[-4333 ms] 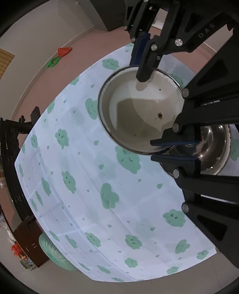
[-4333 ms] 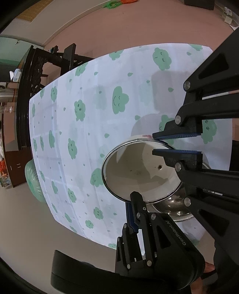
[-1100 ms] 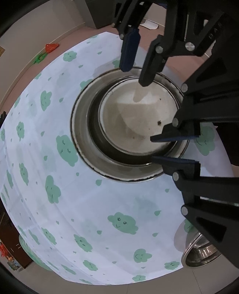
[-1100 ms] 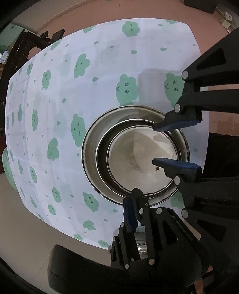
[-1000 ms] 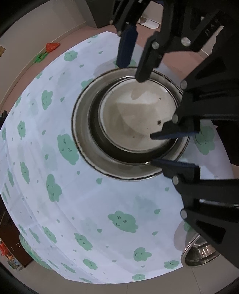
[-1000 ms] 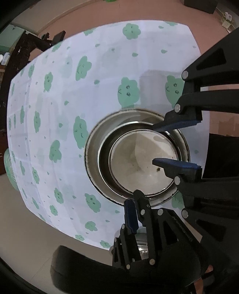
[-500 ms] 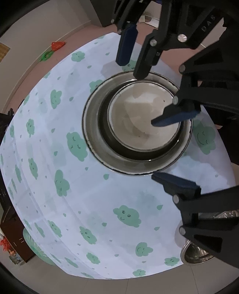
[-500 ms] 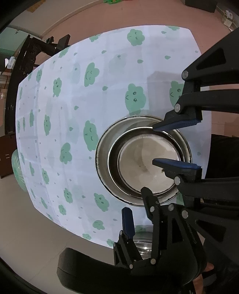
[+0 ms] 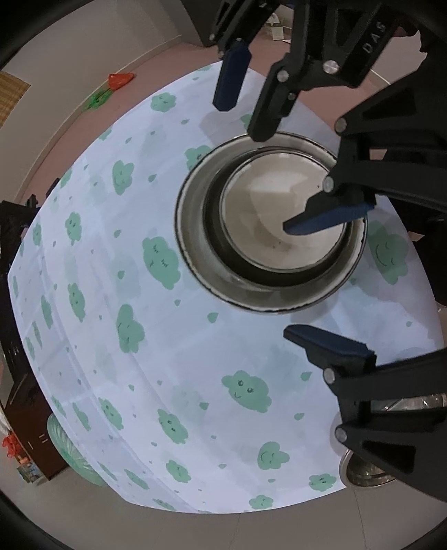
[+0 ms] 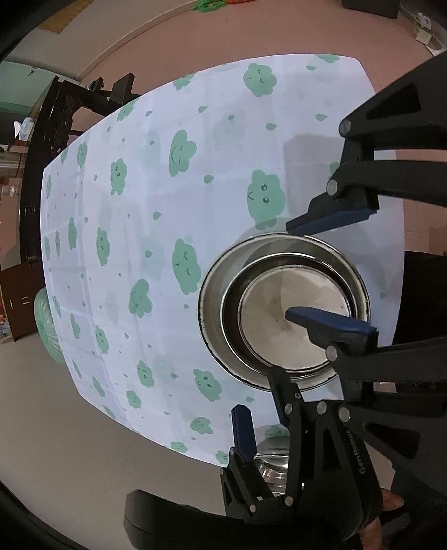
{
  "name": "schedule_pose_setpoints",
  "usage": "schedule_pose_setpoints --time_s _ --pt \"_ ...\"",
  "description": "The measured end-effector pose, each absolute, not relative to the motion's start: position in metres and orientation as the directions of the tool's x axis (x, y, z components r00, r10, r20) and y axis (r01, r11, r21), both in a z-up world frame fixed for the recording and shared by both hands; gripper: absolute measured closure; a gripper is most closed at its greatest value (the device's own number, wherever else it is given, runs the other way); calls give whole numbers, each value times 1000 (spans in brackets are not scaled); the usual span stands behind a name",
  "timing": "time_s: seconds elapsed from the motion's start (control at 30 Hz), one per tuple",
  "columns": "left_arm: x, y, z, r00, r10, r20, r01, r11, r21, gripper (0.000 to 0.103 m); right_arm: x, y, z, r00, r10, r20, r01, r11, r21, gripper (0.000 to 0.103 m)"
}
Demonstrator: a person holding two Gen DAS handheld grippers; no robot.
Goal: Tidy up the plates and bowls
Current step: 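Close the right tool on the stack rim while the left tool grips the rim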
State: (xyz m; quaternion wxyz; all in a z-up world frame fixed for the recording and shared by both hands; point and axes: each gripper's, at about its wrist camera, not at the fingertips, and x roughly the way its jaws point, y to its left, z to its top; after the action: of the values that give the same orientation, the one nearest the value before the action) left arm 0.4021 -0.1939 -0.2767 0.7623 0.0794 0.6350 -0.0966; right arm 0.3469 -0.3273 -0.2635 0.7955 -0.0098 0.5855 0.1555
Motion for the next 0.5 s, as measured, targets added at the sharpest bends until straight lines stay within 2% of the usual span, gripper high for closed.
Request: schedule_pose_setpoints --time_s 0.5 --pt "404 -153 -296 136 -21 -991 120 993 -5 48 365 -355 -282 265 208 -942 -192 968 160 57"
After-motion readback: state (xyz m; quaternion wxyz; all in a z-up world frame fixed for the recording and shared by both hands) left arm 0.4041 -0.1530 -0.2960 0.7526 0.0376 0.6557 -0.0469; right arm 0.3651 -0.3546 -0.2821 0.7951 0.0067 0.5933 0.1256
